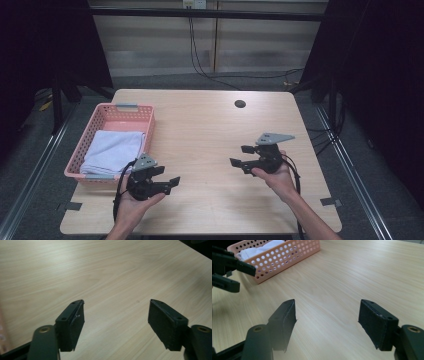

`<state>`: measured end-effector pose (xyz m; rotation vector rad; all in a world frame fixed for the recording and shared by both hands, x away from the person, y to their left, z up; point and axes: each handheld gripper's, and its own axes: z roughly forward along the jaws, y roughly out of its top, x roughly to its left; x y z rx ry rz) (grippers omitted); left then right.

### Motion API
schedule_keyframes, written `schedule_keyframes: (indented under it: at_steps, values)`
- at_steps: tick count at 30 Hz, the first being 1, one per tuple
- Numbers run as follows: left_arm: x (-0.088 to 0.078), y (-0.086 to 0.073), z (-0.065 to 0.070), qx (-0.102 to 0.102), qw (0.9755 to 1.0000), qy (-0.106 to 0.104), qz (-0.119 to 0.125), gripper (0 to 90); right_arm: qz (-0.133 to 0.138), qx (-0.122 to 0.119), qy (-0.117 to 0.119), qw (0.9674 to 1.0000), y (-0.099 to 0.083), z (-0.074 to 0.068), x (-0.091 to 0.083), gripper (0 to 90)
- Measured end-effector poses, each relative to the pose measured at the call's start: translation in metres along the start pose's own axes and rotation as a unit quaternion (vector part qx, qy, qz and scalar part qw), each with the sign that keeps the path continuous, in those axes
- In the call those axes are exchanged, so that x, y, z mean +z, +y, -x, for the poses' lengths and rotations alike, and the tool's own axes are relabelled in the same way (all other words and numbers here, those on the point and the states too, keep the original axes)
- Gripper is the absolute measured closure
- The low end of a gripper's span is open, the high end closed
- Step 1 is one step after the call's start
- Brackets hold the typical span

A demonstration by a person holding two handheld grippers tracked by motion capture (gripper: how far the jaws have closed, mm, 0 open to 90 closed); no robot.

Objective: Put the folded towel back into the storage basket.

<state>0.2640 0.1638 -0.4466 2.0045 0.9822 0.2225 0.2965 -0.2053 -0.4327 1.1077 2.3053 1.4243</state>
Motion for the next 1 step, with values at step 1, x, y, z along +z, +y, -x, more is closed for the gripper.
schedule_keyframes:
  at_steps: [1]
  values:
    - [0.0020, -0.0009, 0.0001, 0.007, 0.9999, 0.002, -0.009, 28.3, -0.006, 0.002, -0.005, 1.0000, -0.0039, 0.0022, -0.0037, 28.6]
